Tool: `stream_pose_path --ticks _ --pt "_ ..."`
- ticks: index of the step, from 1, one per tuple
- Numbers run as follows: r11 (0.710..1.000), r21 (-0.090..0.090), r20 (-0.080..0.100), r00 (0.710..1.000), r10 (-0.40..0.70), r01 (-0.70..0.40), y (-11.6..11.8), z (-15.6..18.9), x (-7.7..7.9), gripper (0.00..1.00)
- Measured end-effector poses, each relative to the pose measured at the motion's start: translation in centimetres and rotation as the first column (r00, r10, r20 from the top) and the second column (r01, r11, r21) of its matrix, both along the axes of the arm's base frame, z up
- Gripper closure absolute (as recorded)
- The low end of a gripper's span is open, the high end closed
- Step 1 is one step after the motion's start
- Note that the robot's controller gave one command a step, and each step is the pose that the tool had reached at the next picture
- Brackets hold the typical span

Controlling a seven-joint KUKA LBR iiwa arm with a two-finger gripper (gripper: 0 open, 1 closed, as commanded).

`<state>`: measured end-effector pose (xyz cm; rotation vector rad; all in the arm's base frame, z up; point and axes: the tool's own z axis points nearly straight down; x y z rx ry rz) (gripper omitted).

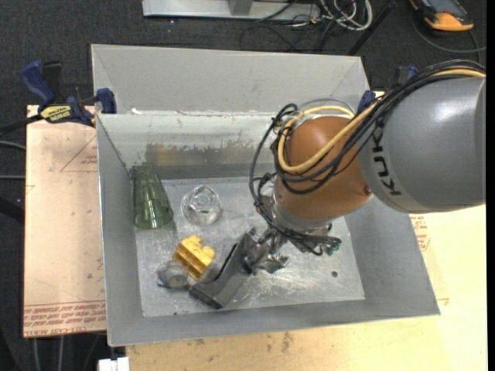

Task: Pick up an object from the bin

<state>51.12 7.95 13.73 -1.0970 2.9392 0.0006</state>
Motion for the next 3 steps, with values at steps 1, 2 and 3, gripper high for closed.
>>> stream_pose_path --ticks 1,2,3 --pt "0.998 0.003 -0.006 0.998 -0.068 0.068 -2.3 -0.3 2.3 1.0" --pt "0.995 0.0 0.004 0.995 -0.101 0.101 -6.0 0.5 4.9 1.0" --pt "0.998 0.001 -0.003 0.998 -0.058 0.058 -2.6 2.4 2.5 0.0"
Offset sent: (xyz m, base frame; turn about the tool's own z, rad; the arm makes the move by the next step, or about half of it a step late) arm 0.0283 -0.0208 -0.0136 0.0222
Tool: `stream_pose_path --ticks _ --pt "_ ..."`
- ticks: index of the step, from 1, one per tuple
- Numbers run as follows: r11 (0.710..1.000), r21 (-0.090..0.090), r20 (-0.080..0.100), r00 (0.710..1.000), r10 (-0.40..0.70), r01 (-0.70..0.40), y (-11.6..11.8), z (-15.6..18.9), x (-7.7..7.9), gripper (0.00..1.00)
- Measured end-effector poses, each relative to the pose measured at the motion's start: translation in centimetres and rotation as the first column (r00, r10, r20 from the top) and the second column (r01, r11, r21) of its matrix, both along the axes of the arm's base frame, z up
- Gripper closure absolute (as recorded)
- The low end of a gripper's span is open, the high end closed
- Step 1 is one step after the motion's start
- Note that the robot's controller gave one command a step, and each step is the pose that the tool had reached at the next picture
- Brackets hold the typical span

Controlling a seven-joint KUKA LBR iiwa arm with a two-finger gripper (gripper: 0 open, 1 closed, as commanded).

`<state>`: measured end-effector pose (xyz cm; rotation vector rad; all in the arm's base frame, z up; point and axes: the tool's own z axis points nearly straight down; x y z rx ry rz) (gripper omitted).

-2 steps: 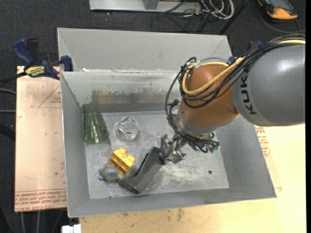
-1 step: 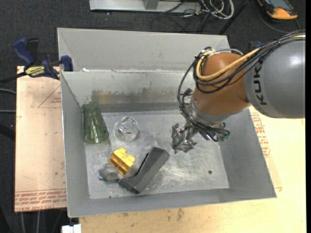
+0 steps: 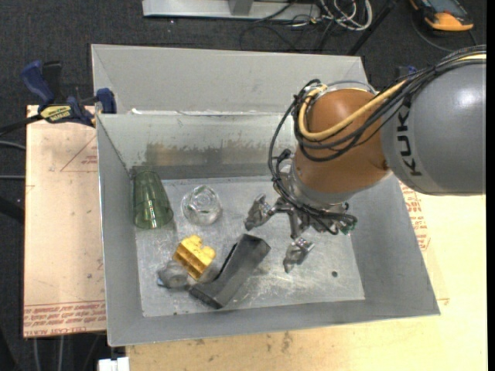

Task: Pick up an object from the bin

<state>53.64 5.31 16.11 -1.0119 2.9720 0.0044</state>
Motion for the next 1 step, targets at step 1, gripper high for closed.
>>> stream_pose_path --ticks 1 --pt "1.0 -0.001 0.0 1.0 -0.003 0.003 -0.21 -0.1 0.04 0.0"
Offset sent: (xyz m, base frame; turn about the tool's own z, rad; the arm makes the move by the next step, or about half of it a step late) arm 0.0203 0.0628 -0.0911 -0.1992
